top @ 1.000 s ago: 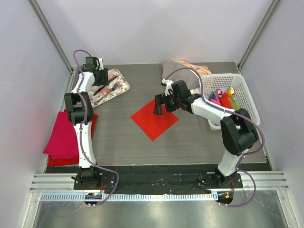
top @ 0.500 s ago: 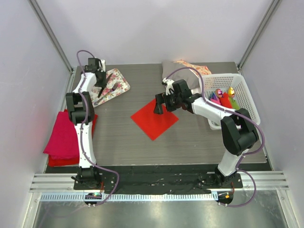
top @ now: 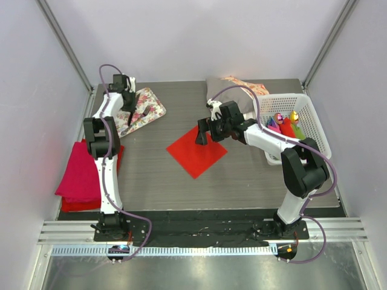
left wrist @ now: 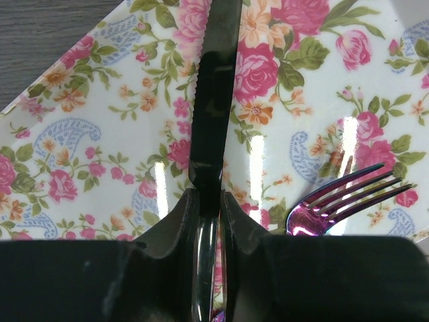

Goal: Place the utensils on the paper napkin and roll it up

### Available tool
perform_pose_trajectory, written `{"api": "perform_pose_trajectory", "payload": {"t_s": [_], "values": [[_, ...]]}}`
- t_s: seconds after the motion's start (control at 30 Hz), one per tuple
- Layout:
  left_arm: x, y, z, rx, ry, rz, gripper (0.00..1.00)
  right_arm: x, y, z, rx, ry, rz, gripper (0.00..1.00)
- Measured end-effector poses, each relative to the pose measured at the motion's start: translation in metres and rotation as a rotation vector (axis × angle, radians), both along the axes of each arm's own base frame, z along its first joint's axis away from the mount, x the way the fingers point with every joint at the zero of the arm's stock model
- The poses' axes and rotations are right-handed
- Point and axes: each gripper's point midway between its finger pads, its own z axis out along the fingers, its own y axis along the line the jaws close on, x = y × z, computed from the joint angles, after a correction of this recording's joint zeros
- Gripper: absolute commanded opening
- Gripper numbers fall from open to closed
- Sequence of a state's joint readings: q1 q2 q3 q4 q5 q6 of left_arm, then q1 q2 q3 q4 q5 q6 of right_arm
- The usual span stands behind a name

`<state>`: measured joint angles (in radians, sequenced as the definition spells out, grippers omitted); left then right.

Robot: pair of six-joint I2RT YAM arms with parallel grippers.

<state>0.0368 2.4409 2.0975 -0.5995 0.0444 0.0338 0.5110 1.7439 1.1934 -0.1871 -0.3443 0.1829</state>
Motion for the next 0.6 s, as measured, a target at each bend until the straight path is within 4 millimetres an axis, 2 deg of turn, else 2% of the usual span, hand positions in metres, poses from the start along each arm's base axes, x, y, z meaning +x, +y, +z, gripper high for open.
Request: {"api": "perform_pose_trajectory", "payload": {"t_s": [0.03, 0.2, 0.37, 0.6], "values": [[0.000, 0.000, 0.000, 0.000, 0.001, -0.003, 0.10, 0.000, 0.000, 0.000, 0.000, 0.000, -0.001, 1.00], [-0.001, 0.000, 0.001, 0.003, 0.001, -0.010, 0.01, 0.001, -0.001, 0.000, 0.002, 0.002, -0.004, 1.00], [-0.002, -0.001, 0.002, 0.004, 0.005, -0.013, 0.00, 0.000, 0.001, 0.001, 0.010, 0.004, -0.002, 1.00], [-0.021, -0.002, 0.009, 0.006, 0.059, -0.017, 0.00, 0.001, 0.002, 0.002, 0.017, 0.003, -0.002, 1.00]]}}
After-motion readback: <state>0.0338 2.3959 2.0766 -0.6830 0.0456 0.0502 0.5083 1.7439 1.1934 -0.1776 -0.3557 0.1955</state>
